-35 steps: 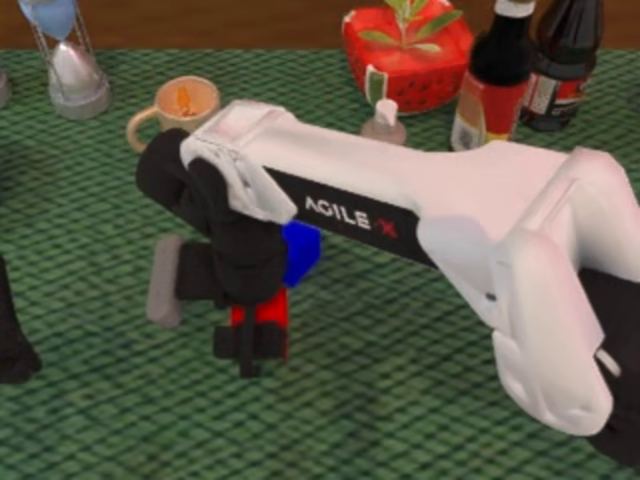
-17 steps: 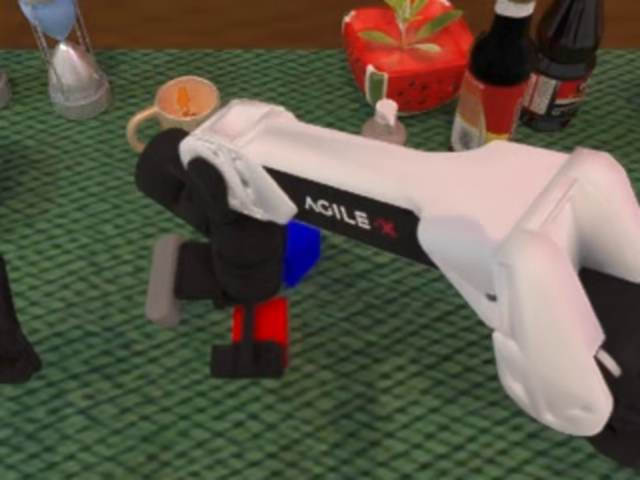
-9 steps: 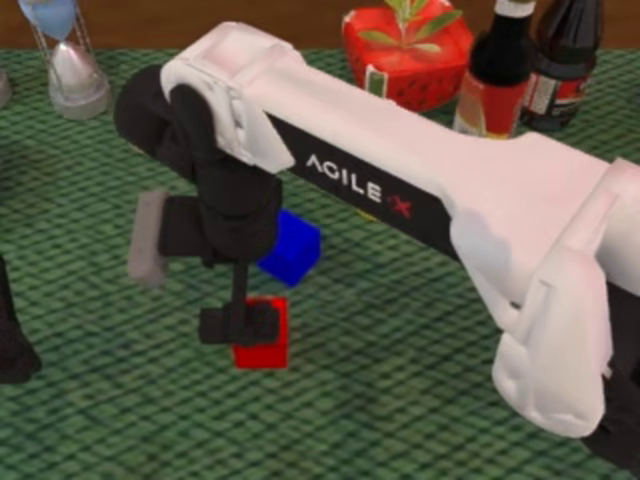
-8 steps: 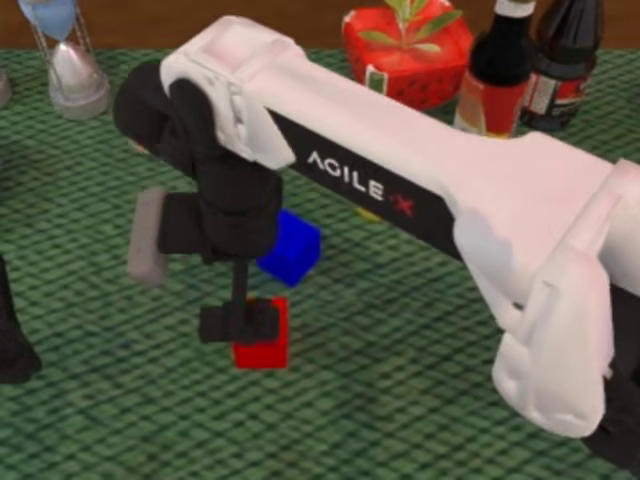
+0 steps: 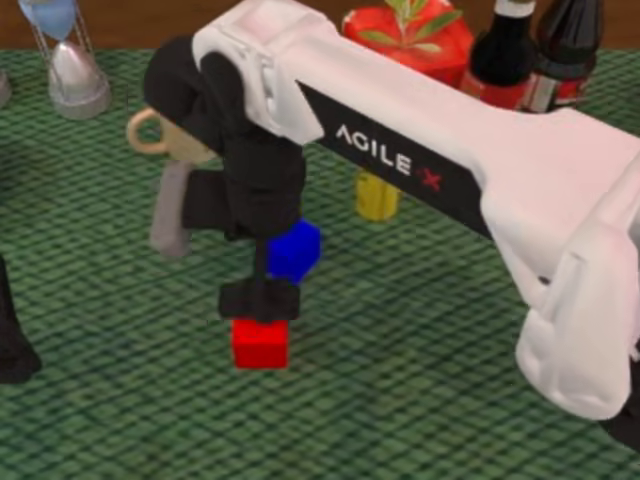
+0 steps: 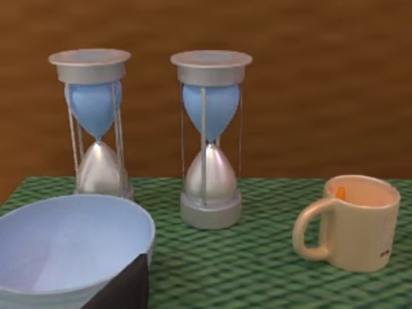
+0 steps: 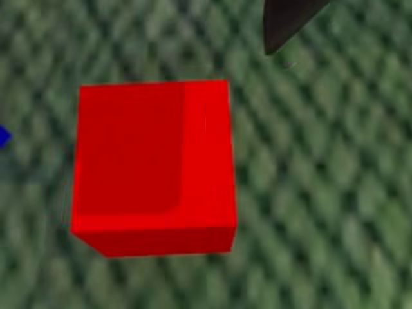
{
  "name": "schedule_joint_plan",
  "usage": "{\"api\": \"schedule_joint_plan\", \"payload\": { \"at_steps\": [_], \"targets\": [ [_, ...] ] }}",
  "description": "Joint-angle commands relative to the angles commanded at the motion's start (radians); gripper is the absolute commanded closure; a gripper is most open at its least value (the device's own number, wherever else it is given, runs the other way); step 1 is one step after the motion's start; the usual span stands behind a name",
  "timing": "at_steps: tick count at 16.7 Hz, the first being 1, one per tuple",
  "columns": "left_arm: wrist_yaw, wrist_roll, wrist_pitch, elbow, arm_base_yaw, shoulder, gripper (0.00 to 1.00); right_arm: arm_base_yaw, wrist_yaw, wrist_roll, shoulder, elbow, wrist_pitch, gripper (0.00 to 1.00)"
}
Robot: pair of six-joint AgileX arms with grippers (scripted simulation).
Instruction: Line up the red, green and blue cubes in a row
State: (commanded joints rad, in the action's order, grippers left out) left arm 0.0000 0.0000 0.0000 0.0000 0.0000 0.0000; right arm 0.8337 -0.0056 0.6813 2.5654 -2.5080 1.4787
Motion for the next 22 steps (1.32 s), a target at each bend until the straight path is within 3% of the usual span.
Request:
{"api": "schedule_joint_plan", "payload": {
  "at_steps": [3,14,17,22],
  "targets": [
    [0.000,0.000,0.000,0.000,0.000,0.000,0.00,-0.109,0.001,0.006,-0.098,0.159,-0.070,0.00],
    [0.000,0.000,0.000,0.000,0.000,0.000,0.00,-0.639,0.007,0.058,-0.566,1.028,-0.400,0.00],
    [0.000,0.000,0.000,0.000,0.000,0.000,0.00,-0.705,0.007,0.065,-0.627,1.109,-0.445,0.00],
    [0.000,0.000,0.000,0.000,0.000,0.000,0.00,-0.706,0.007,0.064,-0.627,1.112,-0.445,0.00]
  ]
}}
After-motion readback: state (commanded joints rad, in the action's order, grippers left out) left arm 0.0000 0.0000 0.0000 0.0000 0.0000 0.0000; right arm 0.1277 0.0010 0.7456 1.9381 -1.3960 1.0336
